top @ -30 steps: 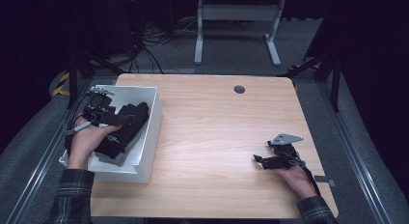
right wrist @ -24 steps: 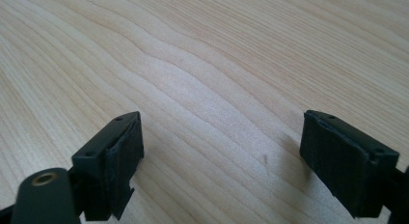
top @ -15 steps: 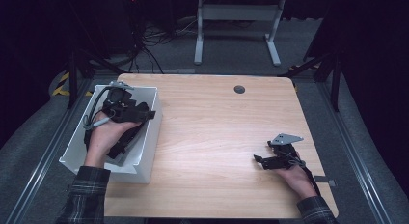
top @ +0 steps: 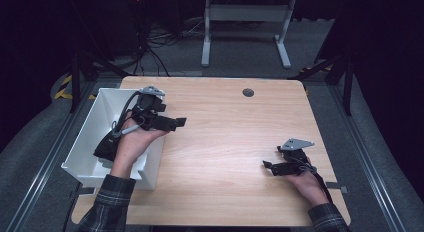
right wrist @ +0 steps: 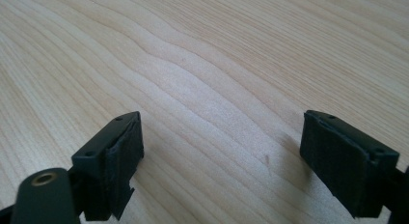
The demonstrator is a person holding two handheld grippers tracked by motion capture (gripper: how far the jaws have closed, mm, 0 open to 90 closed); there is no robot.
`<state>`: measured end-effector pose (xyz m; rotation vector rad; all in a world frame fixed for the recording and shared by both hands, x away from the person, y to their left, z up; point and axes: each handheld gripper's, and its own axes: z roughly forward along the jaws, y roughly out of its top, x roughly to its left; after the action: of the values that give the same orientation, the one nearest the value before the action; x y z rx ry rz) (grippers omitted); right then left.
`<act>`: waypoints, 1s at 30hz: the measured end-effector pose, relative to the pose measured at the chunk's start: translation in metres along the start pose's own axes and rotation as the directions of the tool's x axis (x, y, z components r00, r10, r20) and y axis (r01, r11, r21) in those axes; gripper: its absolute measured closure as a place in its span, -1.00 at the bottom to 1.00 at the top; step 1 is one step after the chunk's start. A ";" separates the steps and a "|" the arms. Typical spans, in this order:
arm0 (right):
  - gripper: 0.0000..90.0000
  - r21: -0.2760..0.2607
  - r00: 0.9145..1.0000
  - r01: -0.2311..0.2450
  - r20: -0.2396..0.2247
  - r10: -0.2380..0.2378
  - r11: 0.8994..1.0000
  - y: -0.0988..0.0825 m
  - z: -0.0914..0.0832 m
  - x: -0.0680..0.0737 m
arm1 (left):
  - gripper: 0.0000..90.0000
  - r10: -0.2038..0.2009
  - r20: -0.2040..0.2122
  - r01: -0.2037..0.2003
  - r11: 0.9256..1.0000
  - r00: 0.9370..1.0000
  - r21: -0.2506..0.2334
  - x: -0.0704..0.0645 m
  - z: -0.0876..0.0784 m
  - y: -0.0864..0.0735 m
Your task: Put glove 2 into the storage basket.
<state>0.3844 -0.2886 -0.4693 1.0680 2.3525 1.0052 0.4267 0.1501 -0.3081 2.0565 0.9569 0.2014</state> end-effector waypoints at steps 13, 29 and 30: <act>-0.65 0.001 1.000 0.000 0.000 0.000 1.000 0.000 0.000 0.000 | -0.81 0.051 0.058 -0.052 0.998 0.997 0.025 -0.042 0.045 -0.007; -0.65 0.001 1.000 0.001 -0.002 -0.001 1.000 0.000 0.000 0.000 | -0.82 0.124 0.079 -0.131 0.988 0.989 0.087 -0.062 0.102 -0.041; -0.65 0.001 1.000 0.001 -0.002 -0.001 1.000 0.000 0.000 0.000 | -0.82 0.131 0.075 -0.138 0.986 0.989 0.091 -0.063 0.103 -0.043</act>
<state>0.3841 -0.2884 -0.4693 1.0659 2.3553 1.0055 0.4057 0.0575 -0.3943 2.2043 0.8004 0.1575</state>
